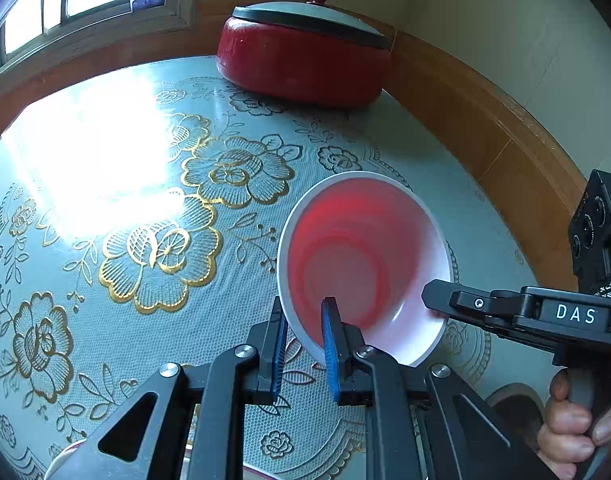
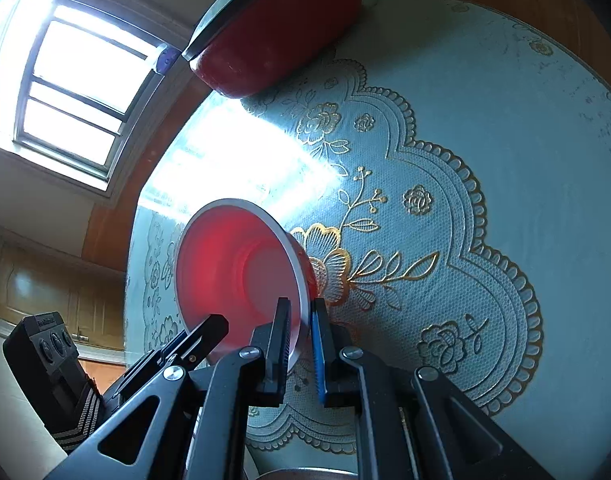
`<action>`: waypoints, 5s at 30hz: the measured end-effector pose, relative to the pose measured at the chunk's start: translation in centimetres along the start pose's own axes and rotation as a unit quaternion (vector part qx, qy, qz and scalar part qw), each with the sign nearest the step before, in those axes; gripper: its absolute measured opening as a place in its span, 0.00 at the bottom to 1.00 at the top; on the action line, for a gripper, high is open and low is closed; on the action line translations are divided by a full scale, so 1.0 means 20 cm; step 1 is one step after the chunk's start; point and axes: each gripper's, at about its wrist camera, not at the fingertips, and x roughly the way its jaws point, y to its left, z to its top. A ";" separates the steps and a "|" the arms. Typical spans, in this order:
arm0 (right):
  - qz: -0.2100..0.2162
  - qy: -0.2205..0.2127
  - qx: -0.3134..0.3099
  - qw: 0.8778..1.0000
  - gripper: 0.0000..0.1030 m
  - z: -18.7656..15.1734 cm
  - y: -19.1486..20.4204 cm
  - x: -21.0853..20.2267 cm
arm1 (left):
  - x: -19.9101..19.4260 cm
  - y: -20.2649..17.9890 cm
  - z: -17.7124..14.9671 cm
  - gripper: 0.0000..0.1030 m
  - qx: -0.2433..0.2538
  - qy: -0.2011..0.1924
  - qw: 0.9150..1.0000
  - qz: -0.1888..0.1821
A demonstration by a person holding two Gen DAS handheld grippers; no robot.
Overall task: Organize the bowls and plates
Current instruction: 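Lift the red bowl with the right tool and carry it over the steel bowl, then lower the red bowl into the yellow bowl and open the right tool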
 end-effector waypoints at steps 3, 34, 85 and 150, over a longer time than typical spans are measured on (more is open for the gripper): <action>0.004 0.004 0.004 1.000 0.09 -0.02 0.00 -0.01 | 0.00 0.00 -0.01 0.16 -0.002 0.003 1.000 -0.003; -0.007 -0.017 -0.012 1.000 0.21 -0.07 0.01 -0.09 | -0.08 0.06 -0.01 0.30 -0.011 0.008 1.000 -0.020; -0.009 -0.063 -0.027 0.998 0.09 -0.25 0.04 -0.29 | -0.33 -0.08 -0.17 0.14 0.035 -0.038 0.997 -0.051; -0.284 -0.034 -0.180 0.941 0.17 -0.81 0.04 -0.40 | -0.46 -0.27 -0.59 0.14 0.137 0.052 0.975 -0.165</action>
